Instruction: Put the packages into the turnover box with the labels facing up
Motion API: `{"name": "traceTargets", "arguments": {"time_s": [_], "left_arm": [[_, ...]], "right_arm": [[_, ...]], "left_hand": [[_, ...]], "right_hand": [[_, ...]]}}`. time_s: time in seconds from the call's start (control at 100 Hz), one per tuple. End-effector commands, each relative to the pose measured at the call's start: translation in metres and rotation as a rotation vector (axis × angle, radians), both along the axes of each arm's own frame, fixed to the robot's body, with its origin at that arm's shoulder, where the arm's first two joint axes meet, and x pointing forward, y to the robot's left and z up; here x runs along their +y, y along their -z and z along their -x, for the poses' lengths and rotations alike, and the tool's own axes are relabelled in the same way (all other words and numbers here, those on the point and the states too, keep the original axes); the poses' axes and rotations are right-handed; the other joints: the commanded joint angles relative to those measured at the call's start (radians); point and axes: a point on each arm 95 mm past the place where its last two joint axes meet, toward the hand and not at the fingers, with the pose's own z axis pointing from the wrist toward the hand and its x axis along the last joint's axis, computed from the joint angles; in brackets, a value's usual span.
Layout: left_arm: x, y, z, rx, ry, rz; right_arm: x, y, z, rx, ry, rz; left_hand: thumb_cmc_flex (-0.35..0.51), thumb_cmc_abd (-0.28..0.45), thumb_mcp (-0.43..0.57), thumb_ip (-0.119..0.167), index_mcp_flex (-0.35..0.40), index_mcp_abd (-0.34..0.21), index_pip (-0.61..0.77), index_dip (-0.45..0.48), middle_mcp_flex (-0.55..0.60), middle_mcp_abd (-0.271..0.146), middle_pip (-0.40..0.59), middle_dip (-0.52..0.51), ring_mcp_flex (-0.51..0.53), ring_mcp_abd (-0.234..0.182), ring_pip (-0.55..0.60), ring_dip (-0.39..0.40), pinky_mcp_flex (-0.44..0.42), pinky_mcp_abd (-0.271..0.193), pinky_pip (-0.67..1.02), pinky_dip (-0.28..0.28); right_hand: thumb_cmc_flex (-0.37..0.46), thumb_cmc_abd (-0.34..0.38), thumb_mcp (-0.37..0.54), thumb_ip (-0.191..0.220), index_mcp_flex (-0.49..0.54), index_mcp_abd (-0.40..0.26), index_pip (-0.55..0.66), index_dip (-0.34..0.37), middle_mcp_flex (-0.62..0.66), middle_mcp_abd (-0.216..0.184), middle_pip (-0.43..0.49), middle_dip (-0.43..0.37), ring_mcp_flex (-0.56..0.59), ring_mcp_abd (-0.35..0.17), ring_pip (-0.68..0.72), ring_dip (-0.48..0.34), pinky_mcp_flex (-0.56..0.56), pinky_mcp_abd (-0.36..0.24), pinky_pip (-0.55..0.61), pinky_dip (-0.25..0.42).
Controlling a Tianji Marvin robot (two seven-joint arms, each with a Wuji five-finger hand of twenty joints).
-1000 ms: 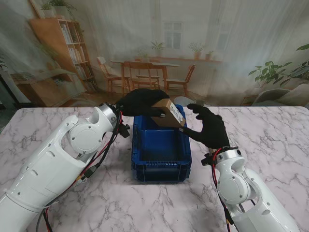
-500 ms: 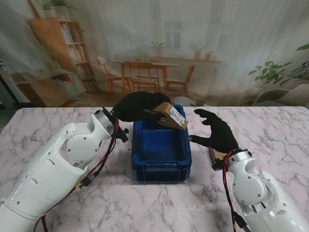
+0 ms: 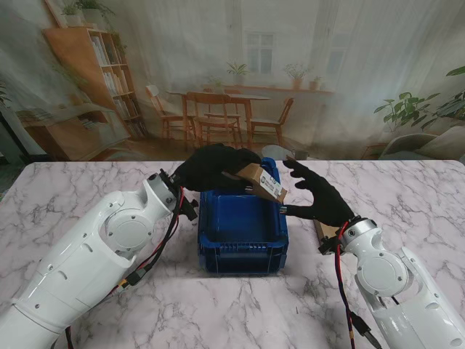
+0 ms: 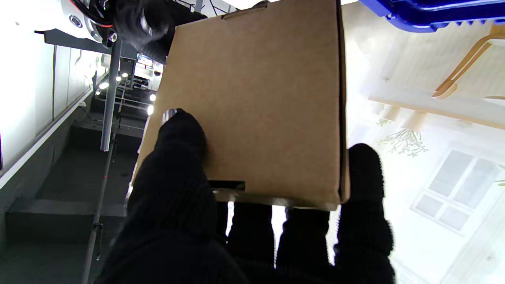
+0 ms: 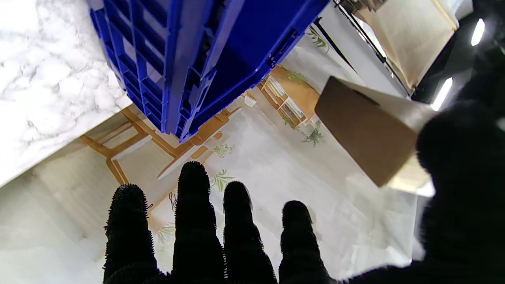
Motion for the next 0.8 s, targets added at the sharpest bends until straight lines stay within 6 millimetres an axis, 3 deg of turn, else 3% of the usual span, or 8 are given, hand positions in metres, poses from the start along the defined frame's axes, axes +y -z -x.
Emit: {"name": "traceTargets", "arguments": {"time_s": [0.0, 0.06, 0.11, 0.3, 0.41, 0.53, 0.6, 0.79], "left_arm": [[-0.004, 0.002, 0.001, 0.006, 0.013, -0.002], [-0.005, 0.002, 0.001, 0.002, 0.014, -0.002], [-0.006, 0.002, 0.001, 0.001, 0.015, -0.003], [-0.01, 0.002, -0.001, -0.008, 0.012, -0.019], [-0.012, 0.003, -0.002, 0.0, 0.007, -0.016], [-0.015, 0.004, -0.003, 0.008, 0.004, -0.01], [-0.016, 0.005, -0.003, 0.014, 0.004, -0.008], [-0.019, 0.006, -0.003, 0.03, 0.009, -0.021]], "right_arm": [[0.002, 0.003, 0.0, -0.015, -0.002, 0.008], [0.004, 0.003, 0.0, -0.021, -0.007, 0.008], [0.006, 0.003, 0.001, -0.026, -0.011, 0.003], [0.018, 0.001, 0.004, -0.076, -0.006, -0.035], [0.024, -0.001, 0.005, -0.097, -0.002, -0.036], [0.03, -0.001, 0.003, -0.094, 0.012, -0.035], [0.033, -0.001, 0.002, -0.08, 0.019, -0.048], [0.037, -0.002, 0.001, -0.094, 0.043, -0.078]], "left_hand": [[0.162, 0.121, 0.198, 0.061, 0.03, -0.117, 0.185, 0.035, 0.028, -0.098, 0.044, 0.0, 0.027, -0.089, 0.052, 0.003, -0.033, -0.161, -0.017, 0.034], [0.162, 0.12, 0.197, 0.061, 0.031, -0.117, 0.186, 0.035, 0.03, -0.097, 0.046, 0.0, 0.03, -0.089, 0.053, 0.004, -0.033, -0.162, -0.017, 0.037], [0.162, 0.121, 0.196, 0.061, 0.031, -0.118, 0.186, 0.035, 0.03, -0.098, 0.046, 0.0, 0.031, -0.088, 0.055, 0.005, -0.031, -0.162, -0.015, 0.04], [0.162, 0.119, 0.196, 0.062, 0.031, -0.115, 0.186, 0.033, 0.031, -0.094, 0.048, -0.001, 0.033, -0.087, 0.06, 0.01, -0.025, -0.167, -0.013, 0.048], [0.162, 0.119, 0.194, 0.061, 0.031, -0.115, 0.187, 0.032, 0.031, -0.095, 0.049, -0.001, 0.033, -0.086, 0.062, 0.011, -0.025, -0.168, -0.012, 0.051], [0.162, 0.12, 0.194, 0.061, 0.031, -0.115, 0.186, 0.031, 0.031, -0.093, 0.049, -0.002, 0.033, -0.087, 0.064, 0.012, -0.027, -0.168, -0.011, 0.053], [0.162, 0.121, 0.192, 0.061, 0.03, -0.115, 0.185, 0.03, 0.031, -0.092, 0.049, -0.002, 0.032, -0.087, 0.064, 0.012, -0.025, -0.169, -0.01, 0.055], [0.161, 0.127, 0.165, 0.058, 0.023, -0.11, 0.165, 0.007, 0.023, -0.088, 0.04, -0.013, 0.026, -0.087, 0.057, 0.009, -0.029, -0.167, -0.014, 0.059]], "right_hand": [[0.04, -0.032, -0.02, 0.012, -0.03, -0.087, -0.081, -0.045, -0.041, -0.031, -0.023, -0.011, -0.016, -0.013, -0.04, -0.014, 0.004, -0.001, -0.031, 0.031], [0.053, -0.034, -0.02, 0.013, -0.023, -0.113, -0.084, -0.041, -0.046, -0.023, -0.024, -0.012, -0.018, -0.012, -0.041, -0.015, 0.0, 0.0, -0.036, 0.032], [0.058, -0.032, -0.03, 0.015, -0.045, -0.12, 0.034, 0.053, -0.05, -0.016, -0.013, -0.008, -0.019, -0.014, -0.039, -0.015, 0.001, 0.001, -0.048, 0.037], [0.042, -0.034, -0.016, 0.022, -0.014, -0.126, 0.385, 0.261, -0.072, -0.011, 0.038, 0.016, -0.005, -0.023, -0.017, -0.007, 0.011, 0.012, -0.048, 0.044], [0.097, -0.014, -0.007, 0.032, 0.007, -0.181, 0.545, 0.382, -0.008, -0.021, 0.117, 0.058, 0.021, -0.027, 0.011, -0.002, 0.026, 0.021, -0.026, 0.031], [0.135, 0.053, 0.217, 0.014, 0.11, -0.28, 0.752, 0.472, 0.144, -0.071, 0.201, 0.145, 0.039, -0.034, 0.041, 0.002, 0.027, 0.02, 0.015, -0.008], [0.222, 0.08, 0.197, -0.086, 0.166, -0.328, 0.881, 0.398, 0.185, -0.069, 0.208, 0.182, 0.043, -0.035, 0.055, 0.005, 0.022, 0.021, 0.036, -0.034], [0.326, 0.131, 0.168, -0.103, 0.339, -0.395, 0.973, 0.402, 0.242, -0.07, 0.209, 0.191, 0.068, -0.043, 0.089, 0.016, 0.021, 0.02, 0.057, -0.05]]}}
